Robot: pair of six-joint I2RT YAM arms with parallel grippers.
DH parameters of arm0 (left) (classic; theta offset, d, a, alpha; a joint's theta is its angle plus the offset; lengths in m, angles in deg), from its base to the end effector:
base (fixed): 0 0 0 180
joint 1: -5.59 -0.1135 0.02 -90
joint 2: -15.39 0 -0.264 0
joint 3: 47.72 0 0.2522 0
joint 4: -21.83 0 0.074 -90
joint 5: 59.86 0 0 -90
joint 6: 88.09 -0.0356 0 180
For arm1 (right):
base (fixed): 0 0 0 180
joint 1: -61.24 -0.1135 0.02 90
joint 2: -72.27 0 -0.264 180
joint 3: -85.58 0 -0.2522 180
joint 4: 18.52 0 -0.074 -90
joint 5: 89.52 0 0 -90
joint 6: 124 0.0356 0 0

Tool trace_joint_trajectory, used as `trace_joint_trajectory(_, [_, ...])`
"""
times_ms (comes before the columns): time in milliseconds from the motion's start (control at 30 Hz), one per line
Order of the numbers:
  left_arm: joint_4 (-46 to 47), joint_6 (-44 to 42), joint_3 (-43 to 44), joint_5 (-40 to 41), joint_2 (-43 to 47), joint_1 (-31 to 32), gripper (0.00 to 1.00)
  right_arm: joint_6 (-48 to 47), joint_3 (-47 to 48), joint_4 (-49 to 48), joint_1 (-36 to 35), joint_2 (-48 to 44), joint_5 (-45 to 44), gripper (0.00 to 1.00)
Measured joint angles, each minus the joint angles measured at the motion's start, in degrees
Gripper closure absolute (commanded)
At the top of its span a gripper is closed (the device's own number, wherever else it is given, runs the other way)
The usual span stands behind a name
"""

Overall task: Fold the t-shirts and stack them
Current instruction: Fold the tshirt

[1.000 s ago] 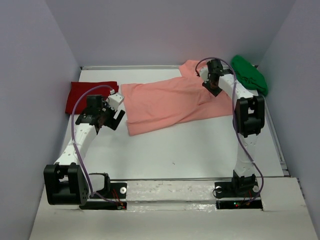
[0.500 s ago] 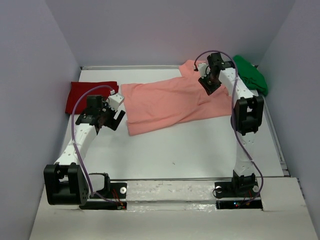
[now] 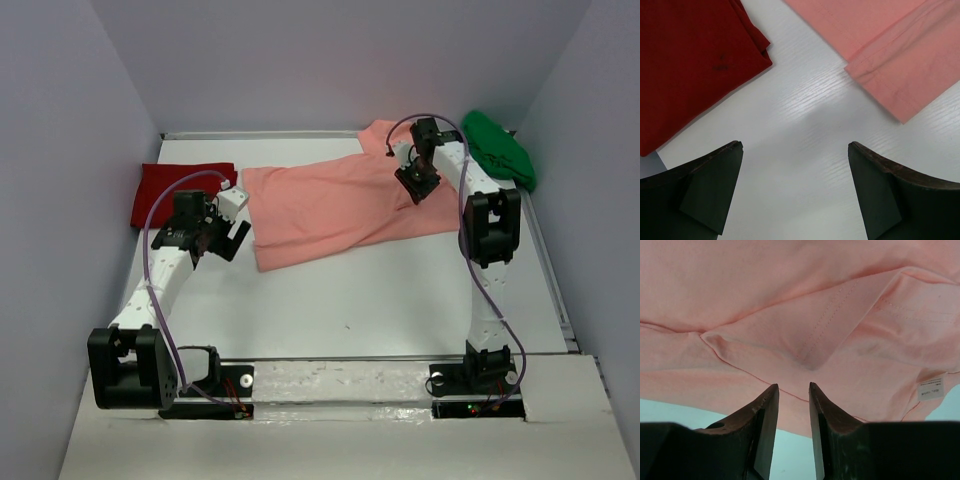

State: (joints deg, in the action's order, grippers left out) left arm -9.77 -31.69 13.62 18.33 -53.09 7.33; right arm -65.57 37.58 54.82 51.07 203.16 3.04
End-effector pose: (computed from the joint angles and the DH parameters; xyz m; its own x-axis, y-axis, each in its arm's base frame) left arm 0.2580 -0.0151 0.2596 -0.4162 0.5546 -0.7206 0.5038 0.8004 0.3250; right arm 0.4706 0.0860 0.2136 -0.6992 -0.6568 -0.2823 -0.6524 0.7477 -0.1235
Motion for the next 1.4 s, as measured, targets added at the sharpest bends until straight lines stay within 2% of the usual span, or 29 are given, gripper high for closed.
trace_joint_trajectory(933, [-0.02,0.02,0.0,0.0,-0.42,0.0,0.01,0.15,-0.66,-3.15,0.0,4.48,-3.82,0.62])
trace_joint_trajectory(1400, [-0.04,0.02,0.0,-0.2,-0.42,0.0,0.01,0.59,3.23,-6.36,0.0,4.96,-5.62,0.63])
